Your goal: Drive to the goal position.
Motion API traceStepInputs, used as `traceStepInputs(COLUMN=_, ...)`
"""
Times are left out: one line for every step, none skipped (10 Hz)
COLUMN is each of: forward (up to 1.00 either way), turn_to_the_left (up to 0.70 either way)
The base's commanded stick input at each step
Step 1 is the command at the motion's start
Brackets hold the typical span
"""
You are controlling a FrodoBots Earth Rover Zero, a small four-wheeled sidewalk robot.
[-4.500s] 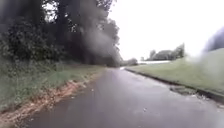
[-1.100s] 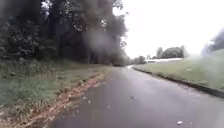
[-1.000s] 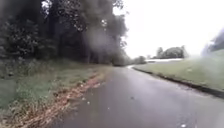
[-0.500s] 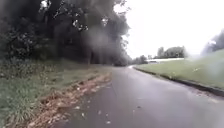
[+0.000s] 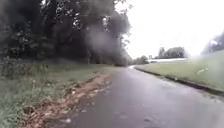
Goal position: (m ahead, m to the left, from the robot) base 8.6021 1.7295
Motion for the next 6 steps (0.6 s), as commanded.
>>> traceStepInputs(forward=0.7, turn_to_the_left=-0.14)
traceStepInputs(forward=0.7, turn_to_the_left=-0.14)
traceStepInputs(forward=0.7, turn_to_the_left=-0.14)
traceStepInputs(forward=0.7, turn_to_the_left=-0.14)
traceStepInputs(forward=0.7, turn_to_the_left=-0.14)
traceStepInputs(forward=0.7, turn_to_the_left=-0.14)
